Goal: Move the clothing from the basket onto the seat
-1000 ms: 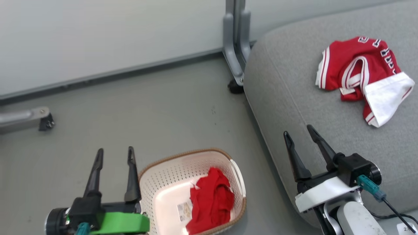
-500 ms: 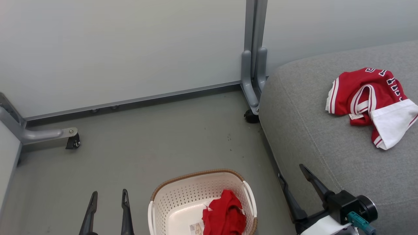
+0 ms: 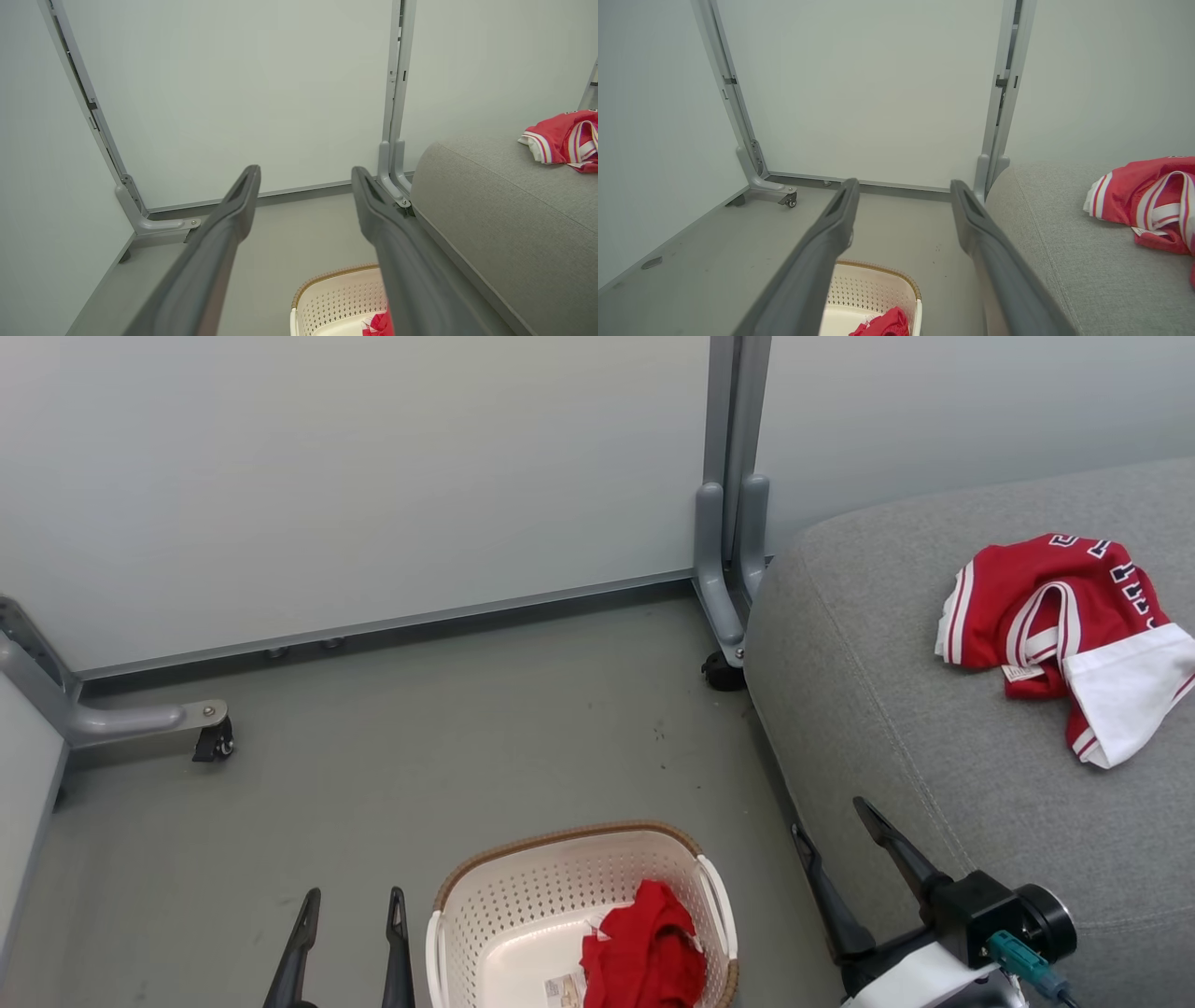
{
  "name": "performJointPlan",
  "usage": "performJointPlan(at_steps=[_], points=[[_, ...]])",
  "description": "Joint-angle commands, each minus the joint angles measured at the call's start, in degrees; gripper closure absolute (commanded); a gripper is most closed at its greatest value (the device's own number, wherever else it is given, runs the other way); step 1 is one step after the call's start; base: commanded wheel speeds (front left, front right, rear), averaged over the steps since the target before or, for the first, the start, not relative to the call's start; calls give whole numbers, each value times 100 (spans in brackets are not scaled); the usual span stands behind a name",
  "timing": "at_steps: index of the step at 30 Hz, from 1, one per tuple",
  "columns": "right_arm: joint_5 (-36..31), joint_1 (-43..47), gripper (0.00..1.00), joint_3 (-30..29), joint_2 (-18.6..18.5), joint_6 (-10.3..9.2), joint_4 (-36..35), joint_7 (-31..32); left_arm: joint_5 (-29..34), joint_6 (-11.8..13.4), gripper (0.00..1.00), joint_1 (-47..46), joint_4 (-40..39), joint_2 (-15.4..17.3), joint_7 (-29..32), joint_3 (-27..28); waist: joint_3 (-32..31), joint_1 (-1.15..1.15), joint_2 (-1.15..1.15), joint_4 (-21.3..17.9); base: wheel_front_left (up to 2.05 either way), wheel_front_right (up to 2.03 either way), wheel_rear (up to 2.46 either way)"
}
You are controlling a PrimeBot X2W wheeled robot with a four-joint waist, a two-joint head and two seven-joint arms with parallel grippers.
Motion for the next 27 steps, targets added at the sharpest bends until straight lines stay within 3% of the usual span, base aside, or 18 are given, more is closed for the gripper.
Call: performJointPlan(at_steps=[1,27], points=[[-28,-51,0,-2,-22,-8,19,-17,-48,31,0,-79,10,3,-2,-21,-3,1,0,7,0,0,0],[-28,64,0,112,-188,-8,51,-17,-241,170,0,65,164,3,-2,-223,-3,1,0,74,0,0,0]])
